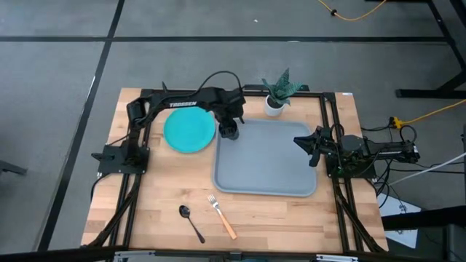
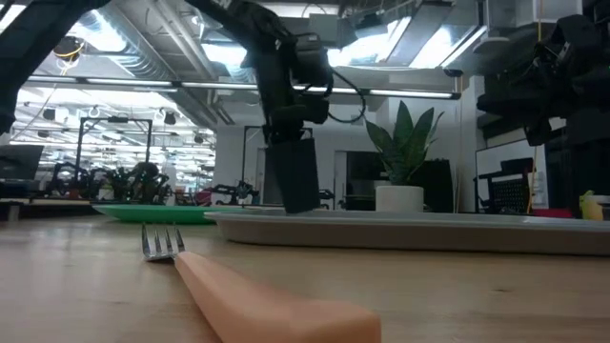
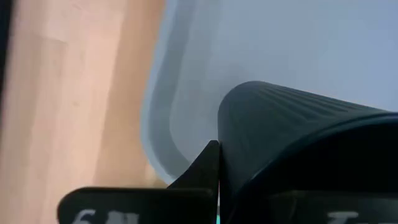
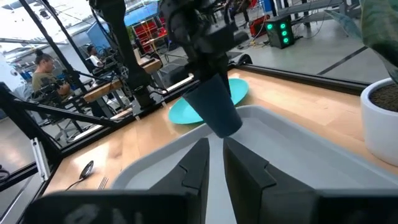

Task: Pick and place plate/cup/fork/spoon on tray
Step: Put the black cup to the top left of the grey tray, then put the blue plate on the grey tray to the bottom right of the black cup

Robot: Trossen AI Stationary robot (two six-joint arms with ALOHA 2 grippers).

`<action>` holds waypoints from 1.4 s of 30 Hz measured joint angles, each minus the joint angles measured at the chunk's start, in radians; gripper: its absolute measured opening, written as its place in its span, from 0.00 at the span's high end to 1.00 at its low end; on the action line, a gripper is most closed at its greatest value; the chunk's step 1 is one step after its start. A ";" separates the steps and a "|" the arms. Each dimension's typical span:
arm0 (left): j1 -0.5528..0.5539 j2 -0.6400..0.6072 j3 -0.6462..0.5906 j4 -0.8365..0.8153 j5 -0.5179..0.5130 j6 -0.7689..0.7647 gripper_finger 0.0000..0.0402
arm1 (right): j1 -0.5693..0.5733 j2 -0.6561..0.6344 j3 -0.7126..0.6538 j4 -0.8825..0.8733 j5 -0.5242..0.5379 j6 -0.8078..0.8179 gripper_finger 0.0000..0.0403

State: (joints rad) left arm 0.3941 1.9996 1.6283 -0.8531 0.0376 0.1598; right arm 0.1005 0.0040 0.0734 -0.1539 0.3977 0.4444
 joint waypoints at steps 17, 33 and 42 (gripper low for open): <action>-0.002 0.010 0.001 0.001 0.006 0.004 0.90 | 0.000 0.000 0.000 0.000 -0.008 0.000 0.87; -0.005 0.001 0.067 -0.003 -0.074 0.000 0.86 | 0.000 0.000 0.000 -0.001 -0.034 -0.003 0.87; -0.008 0.001 0.198 -0.165 -0.142 0.007 0.87 | 0.000 0.000 0.000 -0.002 -0.061 -0.003 0.87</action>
State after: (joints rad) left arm 0.3865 2.0010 1.8261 -1.0183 -0.1041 0.1665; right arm 0.1009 0.0044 0.0734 -0.1558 0.3363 0.4412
